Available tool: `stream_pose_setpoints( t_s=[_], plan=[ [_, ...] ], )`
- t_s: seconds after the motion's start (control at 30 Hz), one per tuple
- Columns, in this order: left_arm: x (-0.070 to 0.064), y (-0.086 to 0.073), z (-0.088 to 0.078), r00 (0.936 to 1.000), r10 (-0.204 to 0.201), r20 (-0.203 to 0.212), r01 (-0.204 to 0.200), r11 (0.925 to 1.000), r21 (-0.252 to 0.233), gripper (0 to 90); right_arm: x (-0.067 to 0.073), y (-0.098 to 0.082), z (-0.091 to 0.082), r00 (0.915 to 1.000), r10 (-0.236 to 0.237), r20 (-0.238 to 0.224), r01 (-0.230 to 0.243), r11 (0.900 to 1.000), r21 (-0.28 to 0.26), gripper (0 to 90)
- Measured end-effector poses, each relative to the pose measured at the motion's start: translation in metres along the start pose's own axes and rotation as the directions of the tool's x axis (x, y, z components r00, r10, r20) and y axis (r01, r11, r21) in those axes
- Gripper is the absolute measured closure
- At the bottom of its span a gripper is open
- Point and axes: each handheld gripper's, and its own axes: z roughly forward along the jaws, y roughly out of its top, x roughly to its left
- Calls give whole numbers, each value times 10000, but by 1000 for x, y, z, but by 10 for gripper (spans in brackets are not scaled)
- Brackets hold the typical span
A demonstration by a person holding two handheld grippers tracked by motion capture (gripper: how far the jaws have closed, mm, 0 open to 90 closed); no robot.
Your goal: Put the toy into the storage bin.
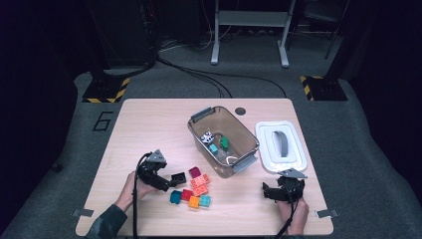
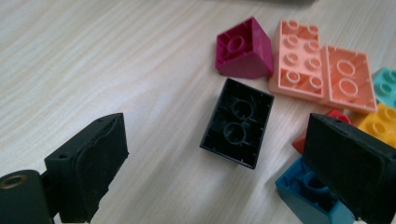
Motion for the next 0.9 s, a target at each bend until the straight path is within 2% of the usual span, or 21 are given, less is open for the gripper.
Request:
stream_pose_setpoints(
  t_s=[0.07,0.13,0.17,0.2,0.27,0.37,0.5,0.63,0.67,0.9],
  plan=[
    [-2,-2,2,9997,221,108,-221,9997,74,166,0,0,0,10000,1,1,-1,10000,0,28],
    [-4,-5,4,9991,412,121,-415,9988,275,210,0,0,0,10000,-1,1,1,10000,2,27],
    [-4,-6,4,9991,423,68,-424,9989,217,273,0,0,0,10000,3,0,-3,10000,-1,27],
    [-3,-7,3,9992,343,194,-346,9993,135,289,0,0,0,10000,2,1,-2,10000,0,27],
    [-2,-8,3,9990,448,66,-448,9990,73,357,0,0,0,10000,3,1,-3,10000,3,28],
    [-3,-11,5,9990,445,3,-445,9990,14,410,0,0,0,10000,-2,-1,2,10000,0,27],
    [-6,-14,9,9979,639,-65,-640,9979,-112,450,0,0,0,10000,0,1,0,10000,0,27],
    [-9,-14,11,9971,764,2,-763,9963,-391,544,0,0,0,10000,1,1,-1,10000,0,27],
    [-9,-14,12,9969,779,-90,-783,9957,-493,580,0,0,0,10000,1,1,-1,10000,-1,28],
    [-12,-12,11,9965,826,83,-820,9948,-599,591,0,0,0,10000,2,0,-2,10000,1,27]
  ],
)
